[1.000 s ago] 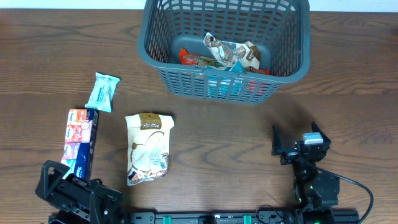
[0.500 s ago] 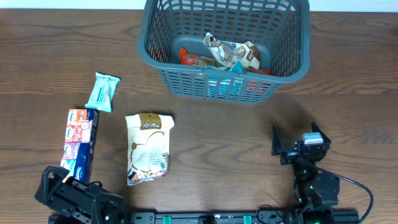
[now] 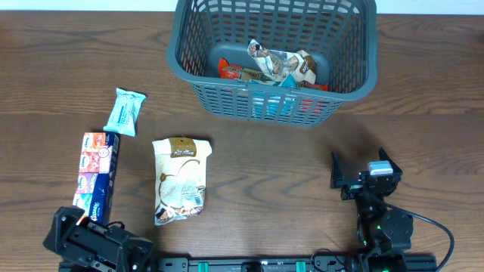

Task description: Pack container

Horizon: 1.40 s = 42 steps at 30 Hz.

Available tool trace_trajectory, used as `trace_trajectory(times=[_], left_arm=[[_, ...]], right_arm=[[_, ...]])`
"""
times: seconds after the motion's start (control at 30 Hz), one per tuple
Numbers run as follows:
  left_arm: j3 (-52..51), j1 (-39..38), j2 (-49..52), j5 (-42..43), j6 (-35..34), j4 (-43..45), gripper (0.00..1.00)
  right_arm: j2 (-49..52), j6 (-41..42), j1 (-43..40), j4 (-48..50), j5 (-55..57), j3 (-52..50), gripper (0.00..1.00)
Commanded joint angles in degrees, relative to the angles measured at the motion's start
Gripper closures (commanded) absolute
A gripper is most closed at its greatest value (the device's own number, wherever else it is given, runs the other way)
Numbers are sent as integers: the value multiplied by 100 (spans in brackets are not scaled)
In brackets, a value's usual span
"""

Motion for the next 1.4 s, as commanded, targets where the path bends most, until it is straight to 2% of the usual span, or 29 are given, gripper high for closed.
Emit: trace_trajectory(times=[0.0, 0.3, 1.37], left_arm=[[79, 13, -74, 83, 326, 33, 5], [76, 13, -74, 79, 557, 31, 5], [76, 13, -74, 107, 597, -13, 5]], right_arm=[[-31, -59, -31, -20, -2, -11, 1], [-31, -57, -31, -22, -2, -11, 1], [-31, -57, -31, -22, -2, -11, 1]])
